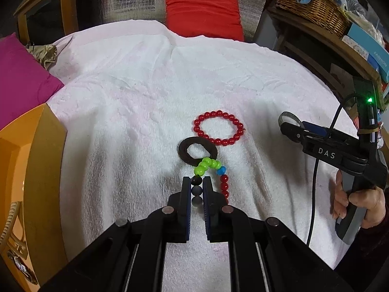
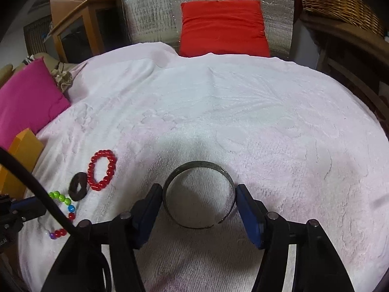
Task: Organize jewelry
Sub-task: 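Lift the multicolor bracelet with the left tool while the right tool grasps the silver bangle, then carry the multicolor bracelet and silver bangle into the orange box with both tools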
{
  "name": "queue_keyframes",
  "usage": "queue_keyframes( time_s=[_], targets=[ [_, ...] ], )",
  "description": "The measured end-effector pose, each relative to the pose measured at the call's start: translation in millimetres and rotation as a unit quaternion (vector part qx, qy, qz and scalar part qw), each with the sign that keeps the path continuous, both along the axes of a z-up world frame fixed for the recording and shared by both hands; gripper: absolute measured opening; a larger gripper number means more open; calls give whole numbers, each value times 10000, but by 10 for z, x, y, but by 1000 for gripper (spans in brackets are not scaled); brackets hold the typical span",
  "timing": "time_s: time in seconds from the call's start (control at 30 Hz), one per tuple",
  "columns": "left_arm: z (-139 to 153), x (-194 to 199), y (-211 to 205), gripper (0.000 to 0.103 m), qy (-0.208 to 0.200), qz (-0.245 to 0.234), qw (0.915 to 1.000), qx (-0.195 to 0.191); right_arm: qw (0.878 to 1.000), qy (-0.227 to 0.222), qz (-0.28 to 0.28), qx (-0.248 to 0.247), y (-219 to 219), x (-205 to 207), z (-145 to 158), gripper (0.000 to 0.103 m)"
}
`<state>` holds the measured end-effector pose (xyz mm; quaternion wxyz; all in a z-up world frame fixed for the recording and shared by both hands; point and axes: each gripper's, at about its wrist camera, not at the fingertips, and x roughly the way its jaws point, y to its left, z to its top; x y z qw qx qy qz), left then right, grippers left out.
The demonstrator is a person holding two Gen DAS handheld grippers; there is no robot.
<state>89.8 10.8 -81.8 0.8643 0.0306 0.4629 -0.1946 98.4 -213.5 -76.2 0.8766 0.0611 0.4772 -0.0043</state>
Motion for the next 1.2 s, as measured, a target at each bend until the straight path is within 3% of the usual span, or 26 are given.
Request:
queue_keyframes(
  time_s=[0.43,0.87,1.2],
  targets=[
    [134,-293,-67,9,-326,40,9993,-171,9987,-308,6,397,16,-255,328,65],
    [203,-639,0,9,-511,253,9974,-443,9976,-351,-86,592,-53,-399,393,65],
    [286,-867,239,9,-770,632,9932,-606,9948,-572,-67,838,-39,-552,553,65]
  ],
)
